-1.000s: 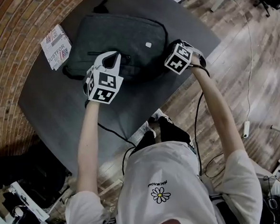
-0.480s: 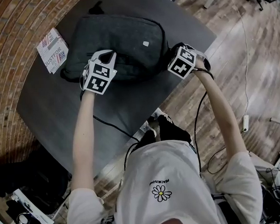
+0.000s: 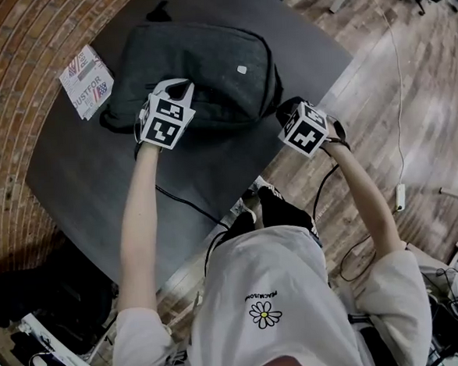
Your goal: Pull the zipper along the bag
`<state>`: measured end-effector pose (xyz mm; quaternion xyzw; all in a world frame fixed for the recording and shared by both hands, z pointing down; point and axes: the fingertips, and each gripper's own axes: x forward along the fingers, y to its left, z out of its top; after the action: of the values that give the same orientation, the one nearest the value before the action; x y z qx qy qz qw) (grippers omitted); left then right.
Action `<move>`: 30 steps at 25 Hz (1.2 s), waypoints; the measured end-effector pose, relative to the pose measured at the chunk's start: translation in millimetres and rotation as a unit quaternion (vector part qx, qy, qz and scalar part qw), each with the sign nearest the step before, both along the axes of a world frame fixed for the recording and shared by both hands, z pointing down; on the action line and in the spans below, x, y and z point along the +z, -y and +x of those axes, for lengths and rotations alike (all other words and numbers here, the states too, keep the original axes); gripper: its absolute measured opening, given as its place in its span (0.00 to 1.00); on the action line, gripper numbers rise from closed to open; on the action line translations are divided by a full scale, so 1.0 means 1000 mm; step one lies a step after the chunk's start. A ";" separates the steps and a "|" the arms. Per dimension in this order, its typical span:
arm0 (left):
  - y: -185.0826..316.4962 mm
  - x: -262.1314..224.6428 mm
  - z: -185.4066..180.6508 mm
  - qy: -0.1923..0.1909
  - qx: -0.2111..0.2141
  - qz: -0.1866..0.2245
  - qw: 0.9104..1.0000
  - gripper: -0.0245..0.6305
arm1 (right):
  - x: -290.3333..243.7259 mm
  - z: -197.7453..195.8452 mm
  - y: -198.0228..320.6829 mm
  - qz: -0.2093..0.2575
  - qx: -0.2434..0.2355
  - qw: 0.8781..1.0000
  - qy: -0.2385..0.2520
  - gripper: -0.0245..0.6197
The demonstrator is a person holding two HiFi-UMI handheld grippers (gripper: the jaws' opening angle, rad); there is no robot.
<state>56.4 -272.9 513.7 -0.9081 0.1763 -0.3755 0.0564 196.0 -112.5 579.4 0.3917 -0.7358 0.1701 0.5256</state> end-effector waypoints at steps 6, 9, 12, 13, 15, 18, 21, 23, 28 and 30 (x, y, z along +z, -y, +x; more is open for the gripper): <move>-0.002 0.000 0.001 -0.006 -0.001 -0.011 1.000 0.04 | 0.001 -0.069 -0.027 -0.007 -0.004 0.997 0.071 0.06; -0.002 0.001 0.002 -0.009 -0.002 -0.010 1.000 0.04 | 0.002 -0.103 -0.026 -0.009 -0.007 0.995 0.097 0.06; -0.002 0.001 0.002 -0.011 -0.003 -0.014 1.000 0.04 | 0.002 -0.140 -0.018 0.000 -0.013 0.993 0.117 0.06; -0.002 0.001 0.002 -0.012 -0.003 -0.013 1.000 0.04 | 0.002 -0.151 -0.015 0.003 -0.012 0.993 0.121 0.06; -0.003 0.000 0.003 -0.015 -0.003 -0.012 1.000 0.04 | 0.003 -0.166 -0.008 0.008 -0.006 0.992 0.123 0.07; -0.005 0.000 0.004 -0.020 -0.003 -0.022 1.000 0.04 | 0.004 -0.178 0.002 0.009 0.011 0.992 0.128 0.06; -0.008 -0.014 -0.001 -0.027 0.032 -0.019 0.999 0.04 | 0.008 -0.179 0.009 0.005 0.029 0.992 0.119 0.05; -0.002 -0.029 -0.023 -0.024 0.028 0.032 0.999 0.04 | 0.009 -0.176 0.008 0.004 0.031 0.992 0.119 0.05; 0.021 -0.028 -0.071 -0.048 -0.038 0.045 0.997 0.04 | 0.009 -0.173 0.008 0.004 0.025 0.994 0.105 0.05; 0.023 -0.022 -0.071 -0.055 -0.044 0.033 0.997 0.04 | 0.008 -0.175 0.008 0.003 0.030 0.994 0.101 0.05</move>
<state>-14.1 -295.4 491.3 -0.9164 0.2308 -0.3216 0.0598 20.7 -120.9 587.7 0.3960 -0.7735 0.2219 0.4423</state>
